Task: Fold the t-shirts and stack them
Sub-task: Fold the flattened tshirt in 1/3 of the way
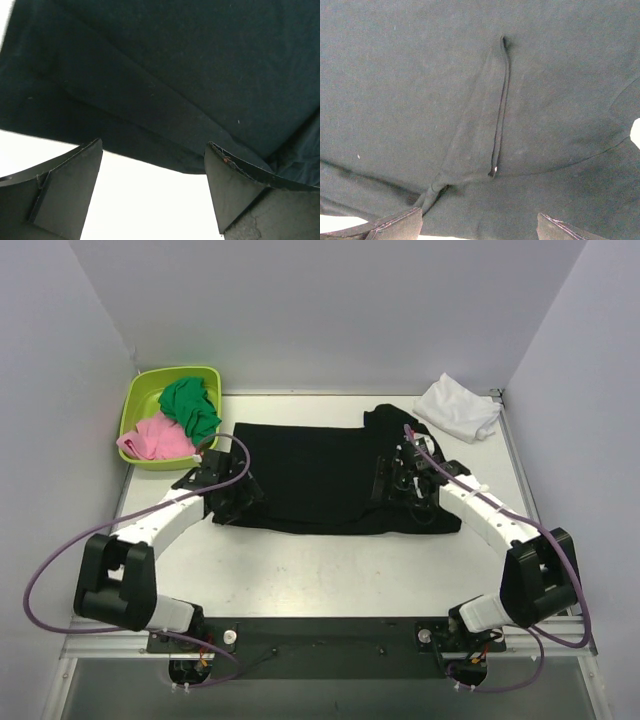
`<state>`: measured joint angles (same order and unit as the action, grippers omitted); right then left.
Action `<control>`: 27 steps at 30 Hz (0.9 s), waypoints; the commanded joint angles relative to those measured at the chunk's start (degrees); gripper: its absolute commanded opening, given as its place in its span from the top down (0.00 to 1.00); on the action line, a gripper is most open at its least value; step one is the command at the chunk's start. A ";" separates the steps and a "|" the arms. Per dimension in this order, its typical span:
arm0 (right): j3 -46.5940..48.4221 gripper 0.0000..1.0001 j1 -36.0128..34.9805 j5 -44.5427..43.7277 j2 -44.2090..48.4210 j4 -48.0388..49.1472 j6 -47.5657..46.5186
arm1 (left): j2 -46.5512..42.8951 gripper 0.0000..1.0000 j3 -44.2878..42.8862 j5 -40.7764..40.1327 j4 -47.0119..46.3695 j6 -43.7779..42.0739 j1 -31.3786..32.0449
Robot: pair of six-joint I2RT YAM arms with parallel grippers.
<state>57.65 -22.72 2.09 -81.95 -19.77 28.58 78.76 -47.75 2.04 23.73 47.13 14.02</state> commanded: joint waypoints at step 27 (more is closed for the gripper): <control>-21.26 0.01 -0.75 4.86 1.88 21.27 3.41 | 2.19 0.08 6.87 -1.60 -9.94 -1.34 2.24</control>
<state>38.20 -23.66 7.33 -80.47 0.97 31.29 84.95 -42.87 1.50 13.08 46.04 16.21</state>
